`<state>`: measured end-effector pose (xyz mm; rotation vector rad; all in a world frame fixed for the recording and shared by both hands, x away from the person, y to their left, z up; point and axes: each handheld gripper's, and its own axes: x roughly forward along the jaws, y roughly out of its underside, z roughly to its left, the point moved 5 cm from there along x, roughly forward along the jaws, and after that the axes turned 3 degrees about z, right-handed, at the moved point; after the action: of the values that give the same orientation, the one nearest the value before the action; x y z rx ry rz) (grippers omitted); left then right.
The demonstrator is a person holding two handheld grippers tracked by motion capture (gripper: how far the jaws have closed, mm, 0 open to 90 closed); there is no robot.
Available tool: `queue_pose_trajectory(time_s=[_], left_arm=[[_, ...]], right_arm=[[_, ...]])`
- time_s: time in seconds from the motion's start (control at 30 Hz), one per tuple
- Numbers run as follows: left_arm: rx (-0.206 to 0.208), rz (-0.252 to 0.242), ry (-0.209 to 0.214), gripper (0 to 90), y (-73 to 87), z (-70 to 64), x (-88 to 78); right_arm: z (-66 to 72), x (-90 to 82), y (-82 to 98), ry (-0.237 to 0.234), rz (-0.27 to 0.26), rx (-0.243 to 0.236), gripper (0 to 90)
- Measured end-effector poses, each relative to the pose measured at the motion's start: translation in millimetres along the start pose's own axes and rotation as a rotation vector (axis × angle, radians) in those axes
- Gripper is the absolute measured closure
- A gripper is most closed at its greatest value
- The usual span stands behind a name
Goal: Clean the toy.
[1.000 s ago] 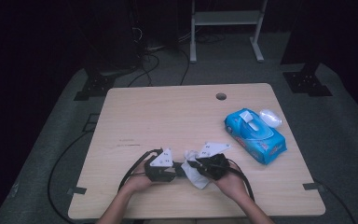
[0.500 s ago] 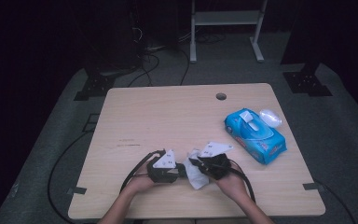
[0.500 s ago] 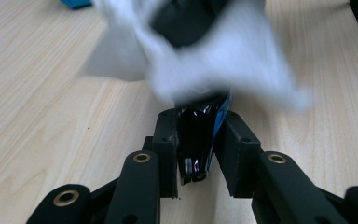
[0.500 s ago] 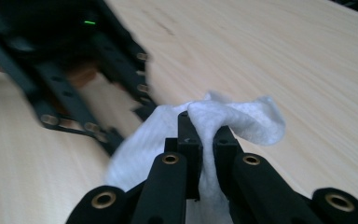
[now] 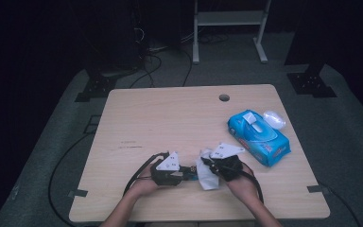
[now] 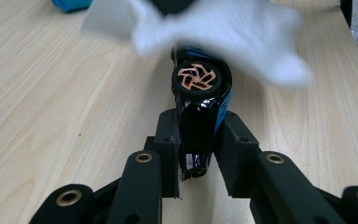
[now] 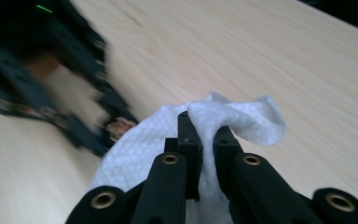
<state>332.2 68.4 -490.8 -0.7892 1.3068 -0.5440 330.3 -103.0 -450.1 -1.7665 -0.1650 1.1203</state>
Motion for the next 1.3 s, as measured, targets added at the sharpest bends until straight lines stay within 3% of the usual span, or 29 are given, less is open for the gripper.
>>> queue_pose_trajectory(time_s=[0.07,0.17,0.27,0.37,0.43,0.47,0.53,0.63,0.67,0.73,0.8,0.87,0.97,1.07,1.17,1.23,1.3], left_arm=[[-0.001,-0.001,0.001,71.0,0.0,0.2,0.1],[-0.006,-0.003,-0.001,71.0,0.0,0.3,0.4],[-0.005,0.002,-0.007,71.0,0.2,0.4,-0.4],[-0.008,0.001,-0.011,71.0,1.3,2.2,-1.7],[-0.022,-0.002,-0.011,70.9,2.1,3.6,-2.1],[-0.020,-0.003,-0.011,70.9,2.1,4.2,-2.0],[-0.022,-0.005,-0.011,70.9,2.0,4.1,-1.7],[-0.019,-0.002,-0.013,70.9,2.0,4.4,-2.0],[-0.017,0.001,-0.015,70.9,2.3,4.7,-2.5],[-0.024,0.001,-0.018,71.0,3.5,5.7,-4.2],[-0.033,0.002,-0.019,70.9,4.4,7.0,-5.3],[-0.039,0.001,-0.021,70.7,4.7,8.6,-5.4],[-0.045,-0.007,-0.017,70.7,4.5,9.1,-4.3],[-0.044,-0.008,-0.018,70.7,4.2,8.2,-4.0],[-0.035,0.000,-0.022,70.8,3.8,7.2,-4.9],[-0.036,0.003,-0.022,70.9,4.5,7.9,-6.1],[-0.037,0.004,-0.023,70.8,4.9,8.9,-6.5]], right_arm=[[-4.3,-5.3,1.8,-0.032,-0.022,0.061,85.7],[5.0,-2.8,-2.2,-0.075,-0.039,0.054,85.7],[22.8,5.4,-7.5,-0.124,-0.028,-0.007,85.6],[20.3,4.7,-6.2,-0.103,-0.020,-0.025,85.6],[7.8,1.0,-0.2,-0.028,-0.004,-0.037,85.7],[2.3,-1.0,2.5,-0.017,-0.005,-0.020,85.7],[-2.0,-3.3,4.1,-0.032,-0.015,0.032,85.7],[12.3,1.0,-0.5,-0.076,-0.026,0.010,85.6],[19.0,4.5,-2.1,-0.088,-0.024,-0.019,85.6],[25.6,7.9,-4.1,-0.068,-0.016,-0.065,85.5],[19.8,6.5,-3.5,-0.072,-0.012,-0.050,85.6],[6.1,3.0,2.0,-0.031,-0.006,-0.037,85.6],[-11.4,-3.5,7.8,0.004,-0.010,0.034,85.6],[-6.1,-0.3,4.7,-0.038,-0.025,0.054,85.6],[13.4,9.1,-1.5,-0.119,-0.035,0.003,85.1],[15.1,9.8,-2.7,-0.107,-0.030,-0.025,85.1],[5.0,6.4,0.7,-0.080,-0.022,-0.008,85.2]])
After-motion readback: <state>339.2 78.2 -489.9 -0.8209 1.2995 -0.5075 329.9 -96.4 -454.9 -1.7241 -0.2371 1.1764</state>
